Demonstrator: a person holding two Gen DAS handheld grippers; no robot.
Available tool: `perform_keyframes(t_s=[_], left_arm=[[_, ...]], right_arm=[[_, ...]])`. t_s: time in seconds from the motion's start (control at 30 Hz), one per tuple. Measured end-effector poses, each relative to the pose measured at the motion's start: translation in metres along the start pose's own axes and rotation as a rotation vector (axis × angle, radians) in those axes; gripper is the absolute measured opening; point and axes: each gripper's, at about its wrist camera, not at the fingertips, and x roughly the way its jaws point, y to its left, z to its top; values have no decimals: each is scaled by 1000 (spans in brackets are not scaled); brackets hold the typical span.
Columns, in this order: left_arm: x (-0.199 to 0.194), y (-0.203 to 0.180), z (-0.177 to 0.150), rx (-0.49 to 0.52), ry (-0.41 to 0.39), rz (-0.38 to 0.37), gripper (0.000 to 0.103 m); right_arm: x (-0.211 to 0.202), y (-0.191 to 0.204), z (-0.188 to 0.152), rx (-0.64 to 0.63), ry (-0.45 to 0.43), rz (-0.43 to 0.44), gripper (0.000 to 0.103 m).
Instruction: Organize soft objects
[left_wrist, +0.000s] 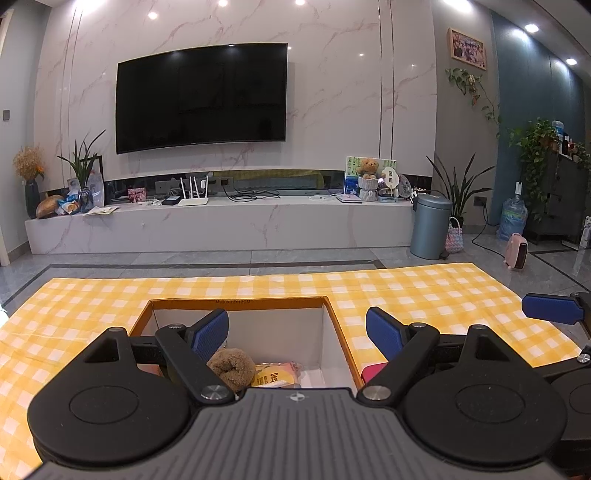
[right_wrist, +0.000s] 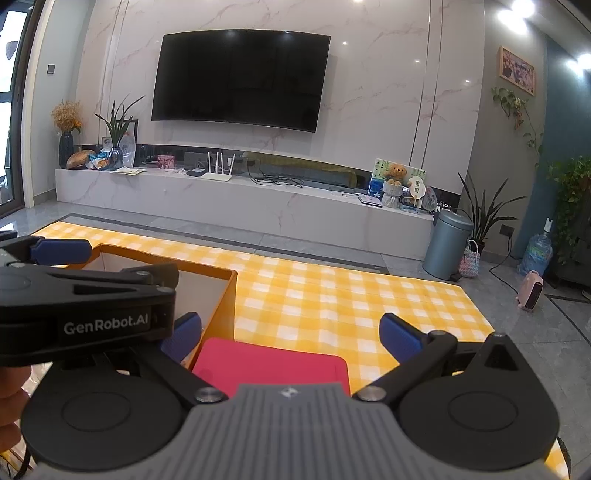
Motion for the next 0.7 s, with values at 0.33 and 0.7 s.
perform_keyframes(t_s=[0.33, 0.7], left_arm=[[0, 1, 0, -3, 5, 1, 99], [9, 4, -11, -2, 50, 7, 99]], right_arm=[[2, -1, -2, 0, 9, 0, 101], [11, -4, -9, 20, 45, 17, 101]])
